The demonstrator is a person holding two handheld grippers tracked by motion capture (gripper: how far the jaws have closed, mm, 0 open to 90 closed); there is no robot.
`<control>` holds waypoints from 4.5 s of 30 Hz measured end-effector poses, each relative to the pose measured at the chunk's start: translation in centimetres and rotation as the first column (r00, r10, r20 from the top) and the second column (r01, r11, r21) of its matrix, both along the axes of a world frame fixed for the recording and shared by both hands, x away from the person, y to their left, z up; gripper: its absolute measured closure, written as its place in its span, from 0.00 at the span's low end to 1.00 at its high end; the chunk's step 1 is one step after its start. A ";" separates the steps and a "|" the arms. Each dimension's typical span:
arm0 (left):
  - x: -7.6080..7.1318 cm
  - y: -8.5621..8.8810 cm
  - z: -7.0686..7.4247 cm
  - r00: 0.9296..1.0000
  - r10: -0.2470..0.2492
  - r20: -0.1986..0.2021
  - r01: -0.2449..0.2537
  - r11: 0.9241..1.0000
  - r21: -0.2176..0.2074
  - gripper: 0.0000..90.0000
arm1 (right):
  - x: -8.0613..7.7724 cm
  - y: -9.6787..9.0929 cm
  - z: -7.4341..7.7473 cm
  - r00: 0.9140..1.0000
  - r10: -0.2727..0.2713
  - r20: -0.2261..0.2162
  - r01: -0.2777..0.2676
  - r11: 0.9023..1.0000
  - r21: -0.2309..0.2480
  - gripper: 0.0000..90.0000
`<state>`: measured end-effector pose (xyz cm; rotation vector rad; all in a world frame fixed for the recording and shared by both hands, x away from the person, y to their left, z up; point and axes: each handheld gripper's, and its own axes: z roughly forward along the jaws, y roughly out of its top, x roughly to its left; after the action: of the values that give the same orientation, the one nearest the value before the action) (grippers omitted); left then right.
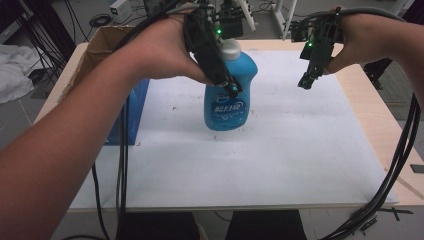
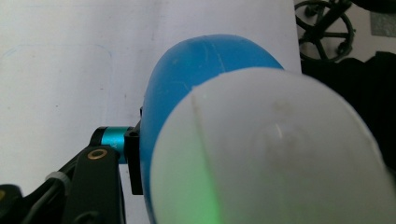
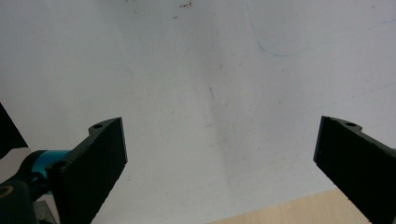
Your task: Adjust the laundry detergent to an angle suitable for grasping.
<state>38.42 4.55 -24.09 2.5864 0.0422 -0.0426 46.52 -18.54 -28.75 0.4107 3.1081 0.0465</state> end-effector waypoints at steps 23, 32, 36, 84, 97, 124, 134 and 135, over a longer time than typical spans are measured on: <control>-1.2 2.7 -2.3 0.911 -0.411 0.036 0.410 0.911 0.034 0.44 | 0.6 0.5 -0.9 1.000 0.004 -0.009 -0.004 1.000 -0.011 0.02; -1.9 3.1 -4.3 0.867 -0.496 0.044 0.496 0.868 0.023 0.44 | 0.5 0.3 -1.0 1.000 -0.002 -0.005 0.002 1.000 -0.002 0.02; -1.9 3.1 -5.1 0.863 -0.505 0.031 0.504 0.863 0.025 0.44 | 0.5 0.0 -1.2 1.000 -0.001 -0.007 0.001 1.000 0.003 0.02; -2.2 3.6 -7.5 0.864 -0.503 0.001 0.503 0.864 0.009 0.34 | 1.0 -0.9 -1.7 1.000 -0.028 -0.011 0.028 1.000 0.009 0.02; -2.0 4.3 -6.5 0.900 -0.436 0.016 0.435 0.900 0.040 0.27 | 0.9 -0.5 -1.7 1.000 -0.016 -0.006 0.016 1.000 0.012 0.02; -0.4 7.3 -3.3 0.978 -0.209 -0.011 0.203 0.931 0.304 0.03 | 0.7 -0.1 -1.5 1.000 0.016 -0.008 -0.016 1.000 0.018 0.02; 0.3 7.6 -1.9 0.988 -0.151 -0.025 0.149 0.916 0.373 0.02 | 0.7 -0.3 -1.2 1.000 0.020 -0.007 -0.020 0.999 0.027 0.02; 0.4 7.7 -1.9 0.989 -0.146 -0.028 0.146 0.914 0.379 0.02 | 0.7 -0.3 -1.2 1.000 0.017 -0.006 -0.017 0.999 0.027 0.02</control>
<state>38.82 12.22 -25.95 2.9749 -0.1593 -0.0975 47.18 -18.84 -29.96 0.3855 3.1208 0.0873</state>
